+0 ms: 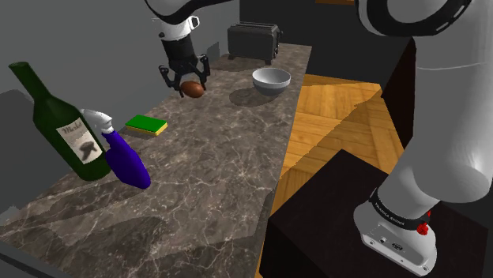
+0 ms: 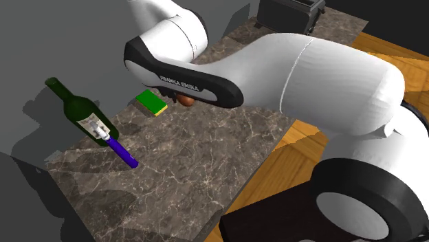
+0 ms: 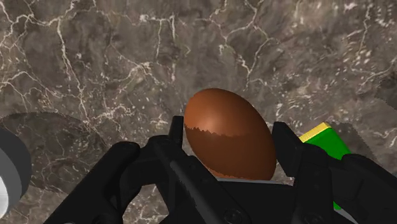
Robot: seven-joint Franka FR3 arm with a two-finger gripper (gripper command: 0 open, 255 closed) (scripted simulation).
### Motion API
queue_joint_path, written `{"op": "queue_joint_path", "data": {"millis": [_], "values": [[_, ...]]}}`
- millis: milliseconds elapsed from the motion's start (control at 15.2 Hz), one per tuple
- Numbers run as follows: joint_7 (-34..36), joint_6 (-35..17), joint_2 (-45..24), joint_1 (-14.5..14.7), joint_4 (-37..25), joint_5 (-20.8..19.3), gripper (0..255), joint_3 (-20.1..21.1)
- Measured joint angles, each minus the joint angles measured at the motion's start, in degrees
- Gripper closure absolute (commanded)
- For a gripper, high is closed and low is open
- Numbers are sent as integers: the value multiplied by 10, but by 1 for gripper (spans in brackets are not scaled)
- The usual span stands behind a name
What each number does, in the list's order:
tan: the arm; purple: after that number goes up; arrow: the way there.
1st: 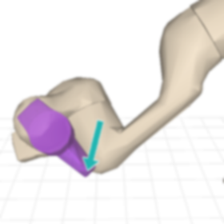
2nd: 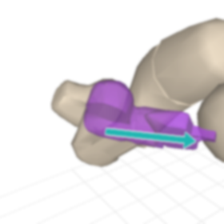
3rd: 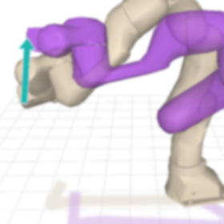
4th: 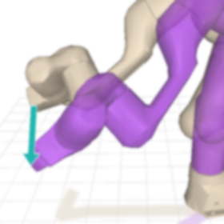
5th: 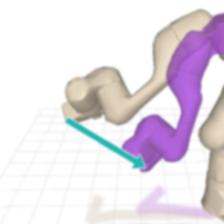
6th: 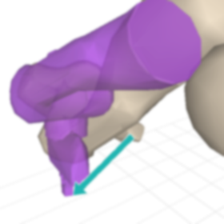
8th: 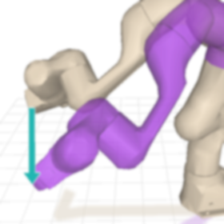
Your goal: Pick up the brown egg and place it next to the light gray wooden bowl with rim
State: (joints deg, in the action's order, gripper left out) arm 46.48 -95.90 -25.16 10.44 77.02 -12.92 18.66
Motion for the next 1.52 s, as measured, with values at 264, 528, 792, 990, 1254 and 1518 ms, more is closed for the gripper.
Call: {"op": "queue_joint_path", "data": {"millis": [264,528,792,990,1254,1518], "values": [[-41,-46,77,-47,115,20,255,-7],[-89,-71,132,-85,188,35,255,-22],[-140,-97,187,-119,260,49,255,-40],[-180,-112,221,-141,302,56,255,-58],[-233,-124,256,-168,343,61,255,-83],[-284,-139,281,-193,377,61,255,-109]]}}
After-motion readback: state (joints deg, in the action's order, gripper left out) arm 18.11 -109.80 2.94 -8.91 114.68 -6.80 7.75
